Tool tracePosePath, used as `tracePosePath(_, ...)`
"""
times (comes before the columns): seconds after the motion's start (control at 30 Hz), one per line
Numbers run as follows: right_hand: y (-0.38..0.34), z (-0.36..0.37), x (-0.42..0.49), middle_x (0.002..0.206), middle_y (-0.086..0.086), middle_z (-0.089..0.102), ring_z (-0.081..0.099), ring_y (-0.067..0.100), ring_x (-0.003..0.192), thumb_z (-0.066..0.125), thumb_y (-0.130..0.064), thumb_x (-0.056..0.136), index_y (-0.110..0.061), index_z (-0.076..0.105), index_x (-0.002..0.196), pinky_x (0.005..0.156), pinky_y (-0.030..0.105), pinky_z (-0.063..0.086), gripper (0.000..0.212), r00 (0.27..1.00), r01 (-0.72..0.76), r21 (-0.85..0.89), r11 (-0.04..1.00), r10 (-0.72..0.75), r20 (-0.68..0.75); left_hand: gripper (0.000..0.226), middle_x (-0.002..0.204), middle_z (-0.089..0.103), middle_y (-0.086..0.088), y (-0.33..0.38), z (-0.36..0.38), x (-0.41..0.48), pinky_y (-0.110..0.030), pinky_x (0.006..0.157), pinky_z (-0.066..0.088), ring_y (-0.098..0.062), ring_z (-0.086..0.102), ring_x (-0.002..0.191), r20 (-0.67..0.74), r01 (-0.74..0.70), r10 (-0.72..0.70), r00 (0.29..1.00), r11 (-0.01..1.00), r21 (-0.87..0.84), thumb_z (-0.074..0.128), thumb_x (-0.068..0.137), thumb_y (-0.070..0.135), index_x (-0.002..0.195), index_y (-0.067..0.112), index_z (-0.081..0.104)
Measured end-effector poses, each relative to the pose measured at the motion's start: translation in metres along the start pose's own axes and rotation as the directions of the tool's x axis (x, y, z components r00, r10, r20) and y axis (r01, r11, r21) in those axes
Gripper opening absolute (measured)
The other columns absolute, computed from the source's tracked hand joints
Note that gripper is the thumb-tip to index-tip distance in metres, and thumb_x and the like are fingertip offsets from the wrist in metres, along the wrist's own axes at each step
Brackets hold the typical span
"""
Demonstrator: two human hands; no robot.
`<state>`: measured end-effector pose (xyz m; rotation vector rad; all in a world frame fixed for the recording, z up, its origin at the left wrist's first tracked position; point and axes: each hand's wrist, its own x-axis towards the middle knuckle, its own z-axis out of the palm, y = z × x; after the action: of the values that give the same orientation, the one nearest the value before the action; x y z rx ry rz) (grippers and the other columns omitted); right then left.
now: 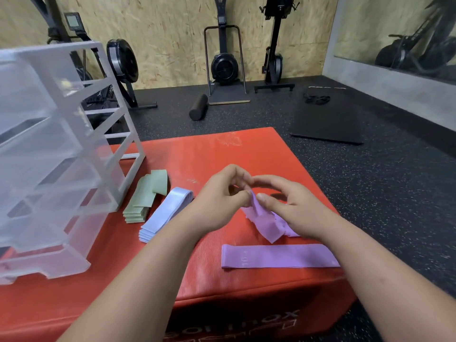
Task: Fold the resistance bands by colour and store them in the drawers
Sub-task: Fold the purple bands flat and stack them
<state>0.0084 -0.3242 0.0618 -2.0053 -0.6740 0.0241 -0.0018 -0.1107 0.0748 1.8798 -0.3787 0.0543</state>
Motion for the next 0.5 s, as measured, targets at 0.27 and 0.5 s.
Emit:
tracePosePath(0.27, 0.003, 0.005, 0.008, 0.090, 0.000, 0.073, 0.066, 0.009, 0.085, 0.082, -0.027, 0.090, -0.023, 0.072, 0.107, 0.087, 0.034, 0.058, 0.021, 0.989, 0.018, 0.095, 0.995, -0.004, -0.148, 0.026, 0.093, 0.075, -0.005, 0.008, 0.003, -0.003, -0.032, 0.079, 0.055, -0.018, 0.069, 0.084, -0.027, 0.015, -0.020, 0.999, 0.985, -0.170, 0.075, 0.096, 0.003, 0.119, 0.009, 0.064)
tracePosePath(0.5, 0.024, -0.009, -0.002, 0.093, -0.004, 0.077, 0.074, 0.013, 0.092, 0.091, -0.017, 0.079, -0.021, 0.070, 0.095, 0.093, 0.040, 0.057, 0.027, 0.995, -0.092, -0.099, 0.991, 0.094, 0.018, 0.013, 0.089, 0.074, 0.001, 0.018, -0.005, -0.001, -0.027, 0.075, 0.055, -0.010, 0.065, 0.079, -0.324, -0.110, 0.073, 0.943, 0.989, -0.098, 0.075, 0.095, 0.003, 0.106, 0.010, 0.073)
